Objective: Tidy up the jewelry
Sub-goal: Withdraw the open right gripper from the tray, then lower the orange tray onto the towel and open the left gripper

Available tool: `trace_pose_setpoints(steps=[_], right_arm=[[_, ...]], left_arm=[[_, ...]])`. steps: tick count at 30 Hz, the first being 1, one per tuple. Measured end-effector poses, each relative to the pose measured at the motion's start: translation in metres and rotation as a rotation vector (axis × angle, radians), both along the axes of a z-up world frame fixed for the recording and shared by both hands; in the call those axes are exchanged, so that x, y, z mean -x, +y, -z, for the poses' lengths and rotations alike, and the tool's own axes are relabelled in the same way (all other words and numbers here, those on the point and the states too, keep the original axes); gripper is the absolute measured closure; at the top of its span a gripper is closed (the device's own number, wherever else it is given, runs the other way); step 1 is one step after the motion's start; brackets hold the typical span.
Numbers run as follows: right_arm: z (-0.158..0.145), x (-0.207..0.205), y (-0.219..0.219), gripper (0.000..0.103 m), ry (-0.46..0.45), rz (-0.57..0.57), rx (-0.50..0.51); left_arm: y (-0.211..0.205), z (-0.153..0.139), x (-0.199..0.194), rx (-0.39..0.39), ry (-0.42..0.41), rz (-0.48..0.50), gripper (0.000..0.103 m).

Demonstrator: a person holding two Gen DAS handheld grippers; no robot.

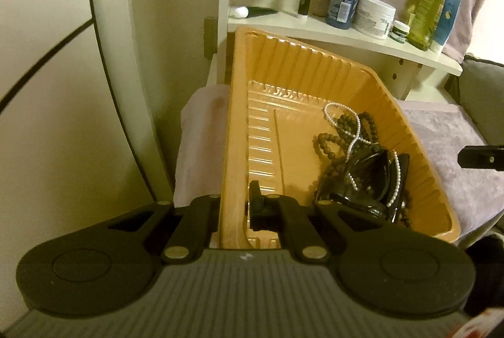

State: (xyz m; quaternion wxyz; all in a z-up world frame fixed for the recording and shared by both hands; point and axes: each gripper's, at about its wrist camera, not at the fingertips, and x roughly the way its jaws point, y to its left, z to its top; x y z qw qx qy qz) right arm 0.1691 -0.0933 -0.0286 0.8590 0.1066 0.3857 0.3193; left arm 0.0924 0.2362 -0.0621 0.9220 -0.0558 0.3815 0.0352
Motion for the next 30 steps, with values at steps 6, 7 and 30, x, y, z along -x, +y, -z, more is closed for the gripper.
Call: trace_pose_setpoints(steps=[6, 7, 30], right_arm=[[-0.001, 0.002, 0.004, 0.038, -0.005, 0.003, 0.012], [-0.001, 0.002, 0.004, 0.038, -0.006, 0.001, 0.013], [-0.017, 0.029, -0.007, 0.038, -0.007, 0.049, 0.019]], left_arm=[[0.008, 0.010, 0.002, 0.038, 0.012, -0.011, 0.098], [0.009, 0.011, 0.002, 0.045, 0.014, -0.014, 0.097], [0.015, -0.032, 0.037, 0.018, -0.074, -0.138, 0.035]])
